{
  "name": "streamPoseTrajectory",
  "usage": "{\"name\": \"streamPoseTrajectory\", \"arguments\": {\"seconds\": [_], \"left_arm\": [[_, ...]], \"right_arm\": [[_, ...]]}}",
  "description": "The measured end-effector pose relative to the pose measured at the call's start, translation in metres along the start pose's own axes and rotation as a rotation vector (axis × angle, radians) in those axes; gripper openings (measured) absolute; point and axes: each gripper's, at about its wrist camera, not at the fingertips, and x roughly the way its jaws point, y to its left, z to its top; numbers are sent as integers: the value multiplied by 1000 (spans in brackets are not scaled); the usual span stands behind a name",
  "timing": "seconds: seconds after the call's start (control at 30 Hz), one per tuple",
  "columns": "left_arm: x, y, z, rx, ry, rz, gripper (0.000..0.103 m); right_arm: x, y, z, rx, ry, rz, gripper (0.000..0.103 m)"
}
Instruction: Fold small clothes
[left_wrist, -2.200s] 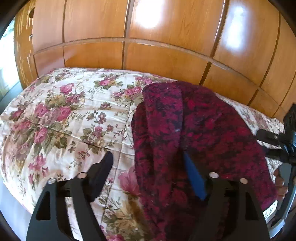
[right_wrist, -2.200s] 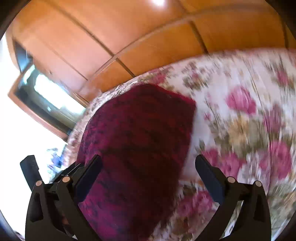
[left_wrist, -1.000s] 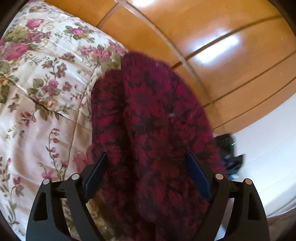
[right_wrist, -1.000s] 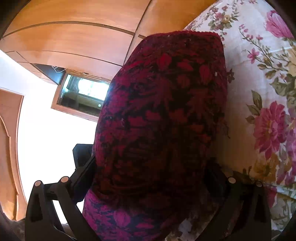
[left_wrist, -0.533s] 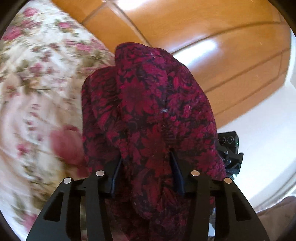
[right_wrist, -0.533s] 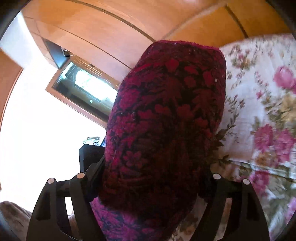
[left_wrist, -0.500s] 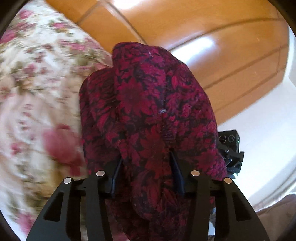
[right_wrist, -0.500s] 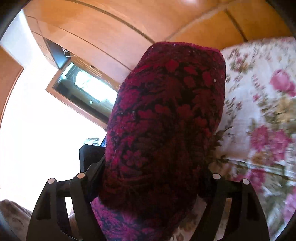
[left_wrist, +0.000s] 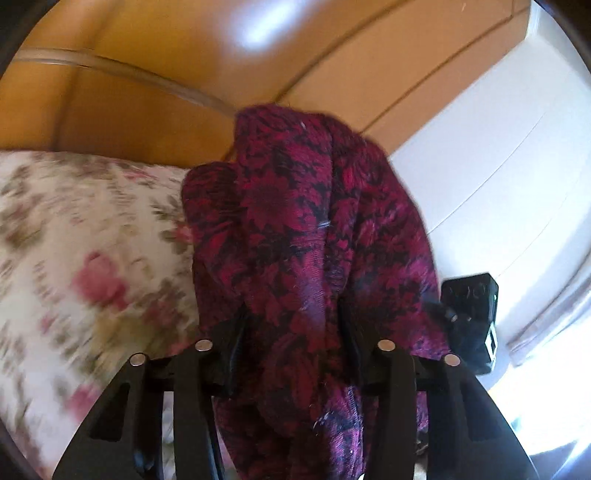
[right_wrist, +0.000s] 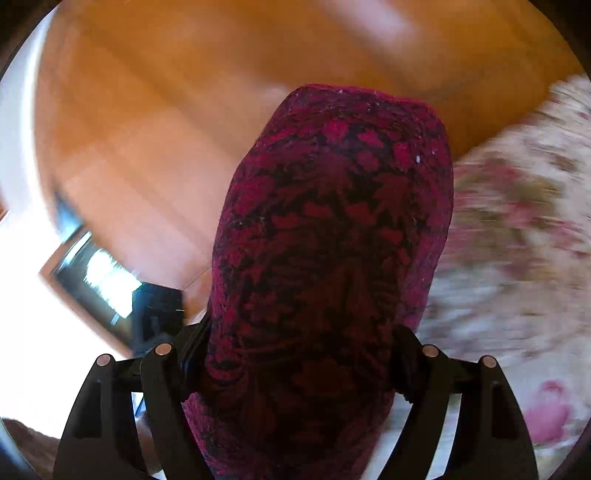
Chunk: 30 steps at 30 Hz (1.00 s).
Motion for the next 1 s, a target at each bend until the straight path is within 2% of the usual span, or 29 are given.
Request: {"name": "streamPoseTrajectory", "arguments": {"seconds": [0.03,0.1,0.13,0.17,0.2,0.3,0.4,0.43,0.5,0.57,0.63,0.77,0.9,1.0], "left_arm": [[16,-5,3,11,29,22,41],[66,-13,3,61,143,130,39],[75,-9,-4,86,183,170,39],[93,-11,-17,127,221,227,39],[98,-12,-24,147,225,241,39],[90,-13,-34,110,176,226,39],[80,-25,-44,129,138,260,39],[79,-31,-48,138,131,274,39],[72,-42,-55,160,105,293,39],[67,-49,-62,168,90,312,39],[59,-54,-69,163,78,322,39],[60,-51,-60,153,72,365,39],[67,-42,-55,141,86,433,39],[65,-34,-63,89,74,427,39]], "right_arm": [[-5,-20,-2,32,-3,-42,77],[-14,-57,-13,85,13,-131,77],[-16,-71,-21,106,31,-163,77],[-17,-82,-29,125,45,-182,78],[-19,-89,-38,141,43,-183,81],[-29,-82,-46,140,22,-187,90],[-34,-62,-30,56,9,-285,90],[-38,-52,-26,22,-9,-325,89],[-43,-25,-13,-61,-49,-387,79],[-33,4,-2,-150,-67,-447,72],[-15,19,9,-192,-46,-474,64],[35,36,16,-289,65,-597,55],[90,18,18,-339,167,-697,56],[102,16,1,-392,178,-765,57]]}}
